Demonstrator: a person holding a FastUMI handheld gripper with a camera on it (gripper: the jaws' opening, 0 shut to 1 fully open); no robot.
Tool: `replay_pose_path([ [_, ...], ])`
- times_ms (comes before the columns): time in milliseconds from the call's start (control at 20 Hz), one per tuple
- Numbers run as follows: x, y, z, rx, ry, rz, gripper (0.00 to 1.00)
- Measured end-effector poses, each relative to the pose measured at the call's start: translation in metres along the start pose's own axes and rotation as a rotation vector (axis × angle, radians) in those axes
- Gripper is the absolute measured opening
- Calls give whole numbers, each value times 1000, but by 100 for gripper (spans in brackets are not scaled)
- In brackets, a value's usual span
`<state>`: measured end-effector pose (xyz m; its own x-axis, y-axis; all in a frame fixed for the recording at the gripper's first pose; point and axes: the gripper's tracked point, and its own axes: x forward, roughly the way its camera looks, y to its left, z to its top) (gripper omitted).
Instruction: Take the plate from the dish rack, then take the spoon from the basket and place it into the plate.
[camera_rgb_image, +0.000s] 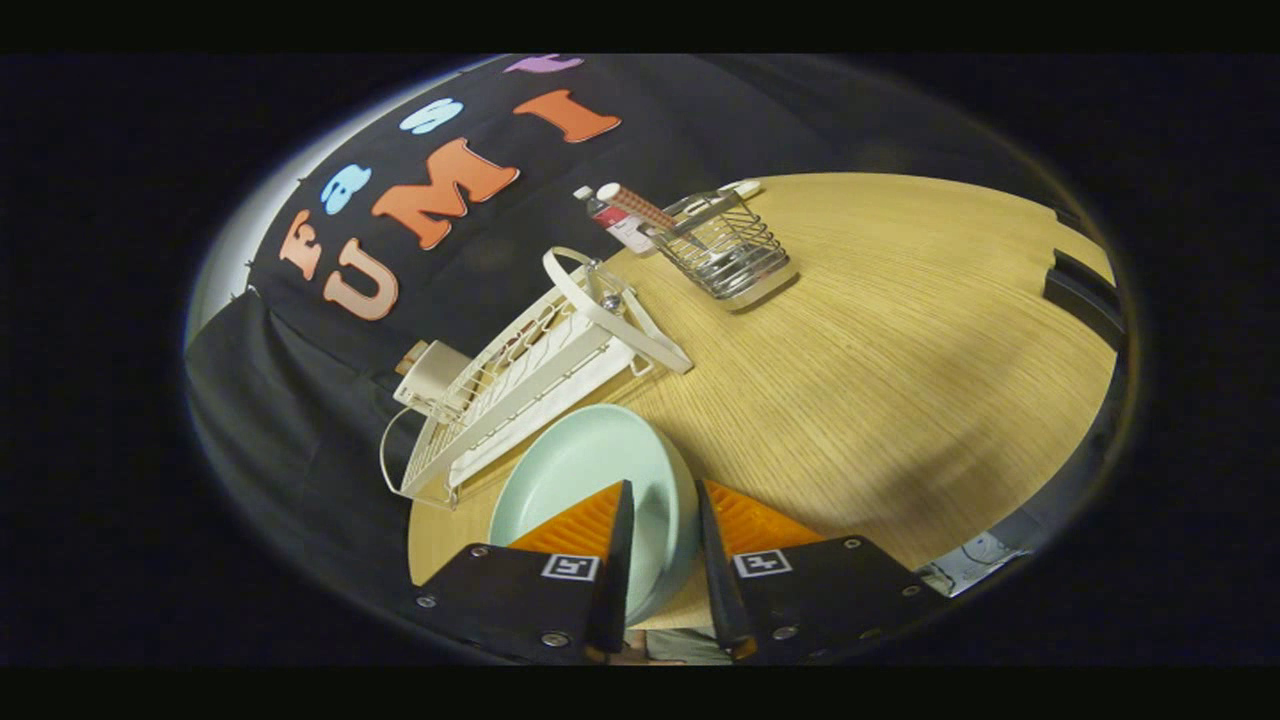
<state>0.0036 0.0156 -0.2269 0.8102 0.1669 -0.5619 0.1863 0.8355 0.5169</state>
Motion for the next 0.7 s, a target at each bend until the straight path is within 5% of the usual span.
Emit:
replay_pose_path([
  [200, -7, -7, 18, -115, -55, -37, 48],
  [500, -20, -20, 75, -346, -245, -192, 79],
  [550, -22, -21, 85, -380, -281, -218, 90],
  [700, -26, -16, 105, -454, -363, -242, 99],
])
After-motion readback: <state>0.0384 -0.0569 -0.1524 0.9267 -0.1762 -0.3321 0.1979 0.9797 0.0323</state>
